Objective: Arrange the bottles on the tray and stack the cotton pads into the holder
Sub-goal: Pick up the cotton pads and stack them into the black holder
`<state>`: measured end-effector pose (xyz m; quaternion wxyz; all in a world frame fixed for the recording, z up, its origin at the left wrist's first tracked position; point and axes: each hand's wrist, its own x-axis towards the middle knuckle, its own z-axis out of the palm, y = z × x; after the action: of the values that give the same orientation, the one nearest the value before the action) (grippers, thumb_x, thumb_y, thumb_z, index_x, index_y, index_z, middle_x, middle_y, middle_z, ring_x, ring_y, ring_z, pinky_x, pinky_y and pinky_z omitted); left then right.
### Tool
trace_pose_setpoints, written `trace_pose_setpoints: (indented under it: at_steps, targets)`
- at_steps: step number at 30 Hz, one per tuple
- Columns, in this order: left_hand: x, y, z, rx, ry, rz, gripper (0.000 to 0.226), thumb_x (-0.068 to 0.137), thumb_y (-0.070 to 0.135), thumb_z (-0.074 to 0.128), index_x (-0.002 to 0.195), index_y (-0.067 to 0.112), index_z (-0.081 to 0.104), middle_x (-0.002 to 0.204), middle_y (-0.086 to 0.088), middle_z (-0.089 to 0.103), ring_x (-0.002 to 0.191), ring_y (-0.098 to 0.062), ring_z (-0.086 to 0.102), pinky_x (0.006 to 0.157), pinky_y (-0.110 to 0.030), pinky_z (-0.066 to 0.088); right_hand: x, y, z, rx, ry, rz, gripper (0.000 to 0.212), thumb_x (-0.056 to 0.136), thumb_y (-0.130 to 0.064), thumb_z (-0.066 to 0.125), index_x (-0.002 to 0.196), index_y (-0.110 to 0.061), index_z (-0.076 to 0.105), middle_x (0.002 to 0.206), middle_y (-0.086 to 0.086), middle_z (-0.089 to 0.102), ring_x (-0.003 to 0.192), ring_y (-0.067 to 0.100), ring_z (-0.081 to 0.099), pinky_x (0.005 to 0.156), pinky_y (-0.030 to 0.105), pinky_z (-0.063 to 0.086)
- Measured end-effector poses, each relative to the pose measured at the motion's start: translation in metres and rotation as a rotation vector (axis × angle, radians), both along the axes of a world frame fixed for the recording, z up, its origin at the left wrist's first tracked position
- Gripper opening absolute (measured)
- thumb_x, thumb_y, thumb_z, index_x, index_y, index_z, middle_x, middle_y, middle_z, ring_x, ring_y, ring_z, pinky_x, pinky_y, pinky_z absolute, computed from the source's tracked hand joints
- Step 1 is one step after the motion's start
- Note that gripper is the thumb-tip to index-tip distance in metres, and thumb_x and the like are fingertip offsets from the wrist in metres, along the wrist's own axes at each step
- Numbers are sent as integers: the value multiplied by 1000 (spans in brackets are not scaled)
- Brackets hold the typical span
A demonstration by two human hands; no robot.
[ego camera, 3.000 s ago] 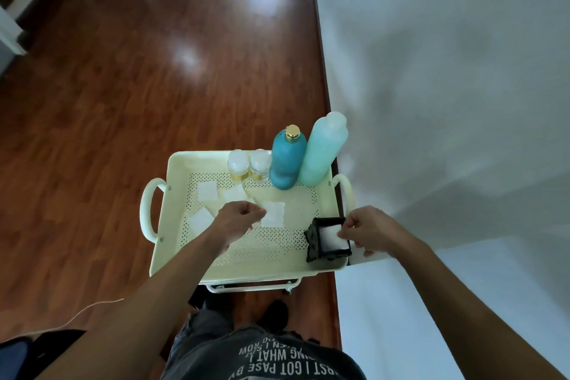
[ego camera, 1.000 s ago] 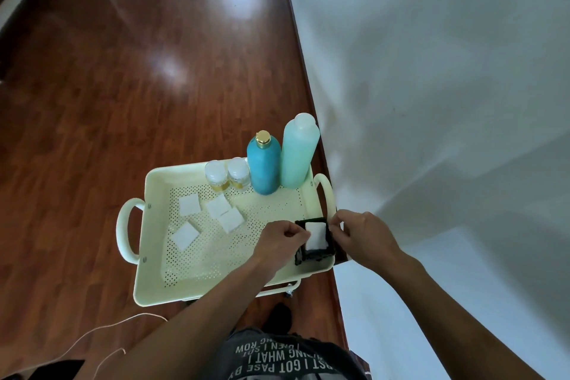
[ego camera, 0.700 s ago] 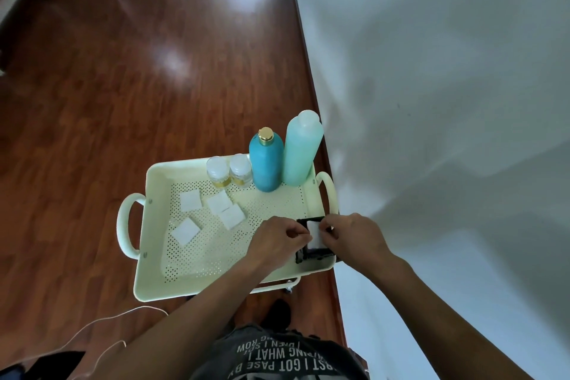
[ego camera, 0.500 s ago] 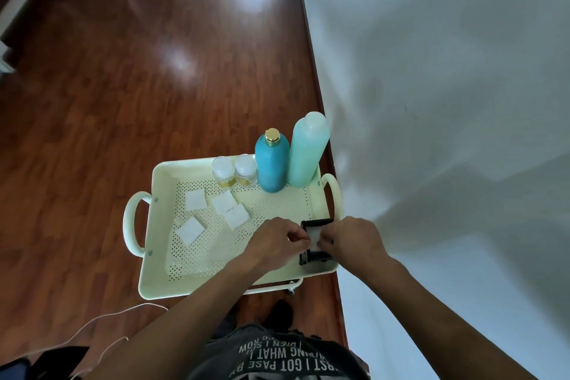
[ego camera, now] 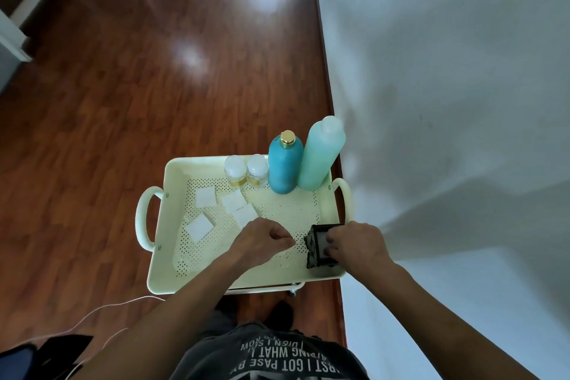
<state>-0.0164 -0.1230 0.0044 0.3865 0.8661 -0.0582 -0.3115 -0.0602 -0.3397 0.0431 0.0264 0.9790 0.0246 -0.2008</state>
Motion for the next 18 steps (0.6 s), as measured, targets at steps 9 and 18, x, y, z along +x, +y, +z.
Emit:
trace_pose_setpoints:
  at_steps: [9, 18]
  targets:
    - [2, 37, -24, 90, 43, 72, 14, 83, 42, 73, 74, 32, 78, 75, 24, 73, 72, 3, 66, 67, -22, 51, 29, 12, 23, 186, -196, -39, 17, 90, -49, 61, 94, -36, 71, 83, -7, 70, 70, 16, 56, 61, 28, 36]
    - [19, 93, -45, 348, -62, 197, 24, 90, 42, 67, 97, 22, 76, 106, 1, 76, 94, -20, 69, 79, -31, 52, 74, 83, -5, 376, -34, 23, 23, 94, -37, 54, 97, -24, 72, 93, -5, 73, 84, 18, 66, 71, 32, 54]
